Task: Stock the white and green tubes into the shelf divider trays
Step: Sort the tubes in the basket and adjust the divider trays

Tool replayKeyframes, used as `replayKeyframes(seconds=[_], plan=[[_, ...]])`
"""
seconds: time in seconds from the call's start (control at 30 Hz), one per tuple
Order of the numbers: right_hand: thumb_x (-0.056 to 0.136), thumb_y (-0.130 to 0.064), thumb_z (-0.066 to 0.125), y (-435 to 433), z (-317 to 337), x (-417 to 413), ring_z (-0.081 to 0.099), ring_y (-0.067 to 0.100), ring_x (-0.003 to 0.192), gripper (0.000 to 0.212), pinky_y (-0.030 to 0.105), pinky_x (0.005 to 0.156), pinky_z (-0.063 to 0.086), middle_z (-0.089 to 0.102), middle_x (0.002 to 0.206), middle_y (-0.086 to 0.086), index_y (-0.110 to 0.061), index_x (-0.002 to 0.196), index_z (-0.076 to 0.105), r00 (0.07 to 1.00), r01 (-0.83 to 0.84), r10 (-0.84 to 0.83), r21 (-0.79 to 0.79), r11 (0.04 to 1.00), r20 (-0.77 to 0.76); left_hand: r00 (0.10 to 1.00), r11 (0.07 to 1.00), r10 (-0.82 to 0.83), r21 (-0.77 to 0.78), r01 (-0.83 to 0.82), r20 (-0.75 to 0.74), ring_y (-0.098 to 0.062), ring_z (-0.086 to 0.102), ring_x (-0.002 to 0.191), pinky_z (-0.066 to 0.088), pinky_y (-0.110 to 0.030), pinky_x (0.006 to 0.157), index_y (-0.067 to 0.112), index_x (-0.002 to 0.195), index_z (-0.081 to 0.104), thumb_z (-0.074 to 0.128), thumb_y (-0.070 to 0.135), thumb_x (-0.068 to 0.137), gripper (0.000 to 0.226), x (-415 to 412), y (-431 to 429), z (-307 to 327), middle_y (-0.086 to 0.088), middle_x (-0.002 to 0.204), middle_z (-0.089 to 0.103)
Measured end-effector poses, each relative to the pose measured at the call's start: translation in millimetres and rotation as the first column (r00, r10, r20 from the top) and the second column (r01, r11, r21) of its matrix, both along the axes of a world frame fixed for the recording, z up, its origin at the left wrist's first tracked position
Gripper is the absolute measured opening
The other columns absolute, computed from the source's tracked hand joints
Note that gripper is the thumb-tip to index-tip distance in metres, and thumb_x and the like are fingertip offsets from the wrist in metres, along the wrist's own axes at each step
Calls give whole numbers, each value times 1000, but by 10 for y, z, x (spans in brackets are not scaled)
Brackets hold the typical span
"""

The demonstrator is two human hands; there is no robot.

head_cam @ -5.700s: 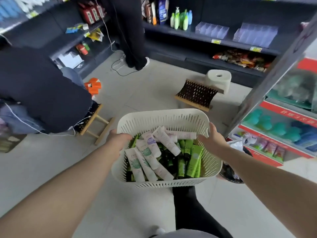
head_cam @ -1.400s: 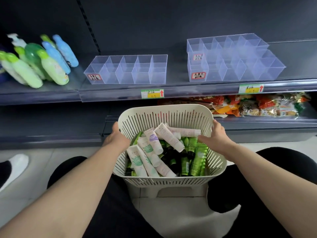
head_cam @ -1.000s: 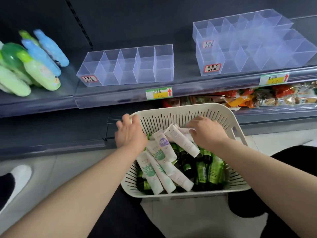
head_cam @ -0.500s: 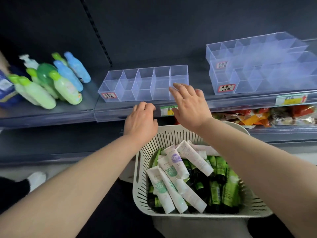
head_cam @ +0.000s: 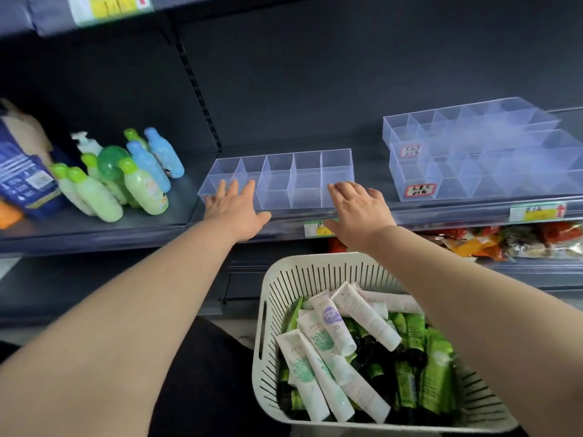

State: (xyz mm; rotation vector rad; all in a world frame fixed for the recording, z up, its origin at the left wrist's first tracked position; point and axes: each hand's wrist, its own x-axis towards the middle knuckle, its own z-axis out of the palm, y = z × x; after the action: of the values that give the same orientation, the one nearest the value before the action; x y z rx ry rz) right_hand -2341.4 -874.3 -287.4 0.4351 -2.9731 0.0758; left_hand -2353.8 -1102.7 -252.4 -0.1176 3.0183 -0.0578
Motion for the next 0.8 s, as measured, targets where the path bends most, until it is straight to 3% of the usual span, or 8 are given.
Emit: replayKeyframes(seconds=[0.2, 0.37, 0.47, 0.6, 0.7, 0.8], plan=[[94, -51, 40, 358, 105, 60, 40, 22, 130, 62, 44, 103, 35, 41, 142, 0, -19, 146, 28, 999, 36, -36, 6, 999, -25, 989, 991, -131, 15, 133, -64, -31, 22, 143, 22, -48, 116, 27, 154, 12, 44, 58, 93, 75, 120, 237, -116, -10, 156, 20], [95, -49, 42, 503, 102, 163, 42, 24, 128, 57, 45, 104, 35, 44, 137, 3, -17, 141, 33, 996, 91, -92, -15, 996, -12, 977, 981, -173, 69, 182, -121, -32, 7, 147, 16, -46, 119, 23, 155, 5, 44, 53, 95, 77, 350, 617, -225, -11, 158, 11], [95, -48, 41, 470, 90, 202, 33, 25, 136, 61, 45, 110, 30, 37, 146, 6, -15, 145, 28, 996, 87, -87, -9, 996, -6, 973, 975, -182, 99, 197, -141, -29, -6, 149, 7, -46, 120, 22, 155, -1, 46, 48, 97, 79, 397, 729, -320, -11, 162, -2], [97, -49, 36, 437, 33, 247, 10, 20, 146, 66, 43, 116, 16, 16, 158, 3, -17, 151, 16, 998, 54, -54, -21, 998, -10, 969, 967, -195, 137, 216, -152, -28, -7, 149, 6, -47, 121, 20, 155, 1, 50, 40, 97, 78, 451, 770, -352, -9, 162, -8], [97, -48, 36, 410, 16, 321, 8, 19, 147, 66, 43, 117, 15, 14, 159, 2, -18, 151, 17, 1000, 21, -22, -24, 999, -21, 960, 953, -222, 172, 251, -173, -26, -3, 149, 11, -46, 121, 20, 155, 6, 52, 33, 97, 74, 541, 745, -358, -8, 162, -5], [97, -47, 38, 423, -29, 457, 8, 18, 147, 63, 41, 116, 14, 15, 158, 0, -20, 150, 20, 999, -34, 34, -2, 999, -26, 936, 930, -286, 174, 322, -205, -23, 11, 148, 19, -41, 117, 18, 153, 19, 51, 28, 98, 64, 648, 686, -385, -5, 161, 10]])
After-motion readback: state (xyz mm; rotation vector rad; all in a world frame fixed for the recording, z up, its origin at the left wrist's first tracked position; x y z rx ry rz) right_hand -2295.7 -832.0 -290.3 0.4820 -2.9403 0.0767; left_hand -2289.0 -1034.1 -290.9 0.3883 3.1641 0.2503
